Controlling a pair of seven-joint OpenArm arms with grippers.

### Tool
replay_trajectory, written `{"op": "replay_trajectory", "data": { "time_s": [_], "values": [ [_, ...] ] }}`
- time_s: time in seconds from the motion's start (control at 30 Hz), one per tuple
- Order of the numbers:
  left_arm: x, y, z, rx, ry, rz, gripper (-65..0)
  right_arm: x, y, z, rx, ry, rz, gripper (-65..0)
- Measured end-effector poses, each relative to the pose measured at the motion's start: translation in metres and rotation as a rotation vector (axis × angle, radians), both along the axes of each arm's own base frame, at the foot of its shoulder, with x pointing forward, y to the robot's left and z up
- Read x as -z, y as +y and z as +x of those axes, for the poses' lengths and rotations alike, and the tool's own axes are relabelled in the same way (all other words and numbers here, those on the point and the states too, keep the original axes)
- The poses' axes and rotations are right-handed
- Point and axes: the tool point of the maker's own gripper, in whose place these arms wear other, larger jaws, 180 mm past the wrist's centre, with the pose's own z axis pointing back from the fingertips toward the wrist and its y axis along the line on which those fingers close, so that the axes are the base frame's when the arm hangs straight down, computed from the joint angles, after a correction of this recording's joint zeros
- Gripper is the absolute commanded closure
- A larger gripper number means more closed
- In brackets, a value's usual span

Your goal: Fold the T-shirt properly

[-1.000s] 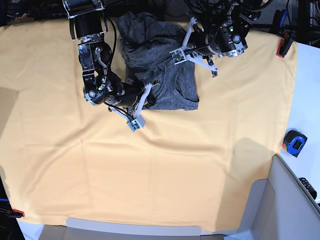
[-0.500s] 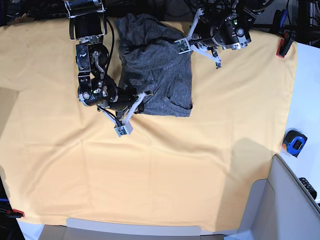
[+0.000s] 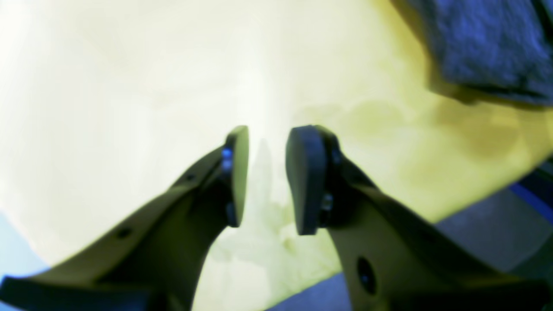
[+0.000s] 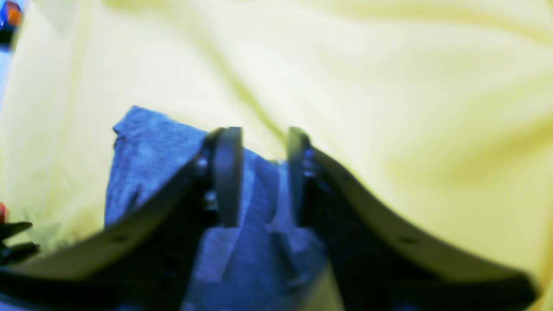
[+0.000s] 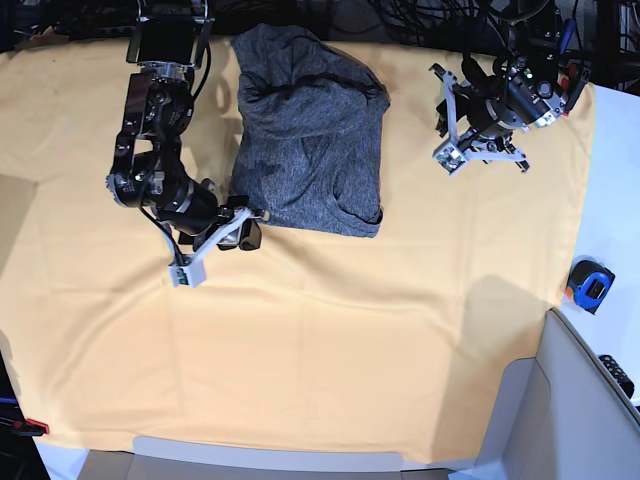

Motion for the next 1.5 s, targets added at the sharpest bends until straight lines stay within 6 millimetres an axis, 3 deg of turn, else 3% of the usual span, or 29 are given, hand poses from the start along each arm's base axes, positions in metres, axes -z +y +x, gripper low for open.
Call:
{"op": "replay_trajectory", "data": {
  "time_s": [0.13, 0.23, 0.3, 0.4, 0.67, 0.83, 0.97, 1.13, 1.33, 1.5],
  "values": [
    [-0.006, 0.024, 0.005, -0.13, -0.029, -0.005, -19.5, -0.007, -0.008, -0.008, 0.047, -0.004, 0.194, -38.2],
    [-0.004, 0.023, 0.001, -0.191, -0.005, -0.045, -20.8, 0.0, -0.03, -0.016, 0.104, 0.035, 0.334, -39.5],
    [-0.003, 0.01, -0.003, -0.196, 0.022, -0.134, -23.0, 0.006, -0.05, -0.021, 0.157, 0.06, 0.432, -39.7],
    [-0.003, 0.002, -0.005, -0.194, 0.047, -0.198, -24.1, 0.024, -0.059, -0.029, 0.209, 0.127, 0.545, -39.7],
    [-0.006, -0.002, -0.001, -0.184, 0.033, -0.231, -24.1, 0.031, -0.046, -0.032, 0.194, 0.155, 0.583, -39.7],
    [-0.005, -0.002, -0.003, -0.185, 0.04, -0.231, -24.1, 0.031, -0.022, -0.033, 0.134, 0.187, 0.581, -39.7],
    [-0.004, -0.002, -0.004, -0.186, 0.043, -0.229, -24.1, 0.036, -0.02, -0.031, 0.21, 0.269, 0.549, -39.7],
    [-0.004, -0.003, -0.004, -0.186, 0.043, -0.232, -24.1, 0.021, -0.013, -0.028, 0.249, 0.242, 0.461, -39.5],
    [0.0, -0.003, -0.011, -0.188, 0.063, -0.231, -24.1, 0.024, 0.013, -0.036, 0.172, 0.254, 0.387, -39.4],
    [0.0, -0.002, -0.012, -0.189, 0.068, -0.227, -24.1, 0.022, 0.02, -0.036, 0.168, 0.257, 0.408, -39.4]
  ]
}}
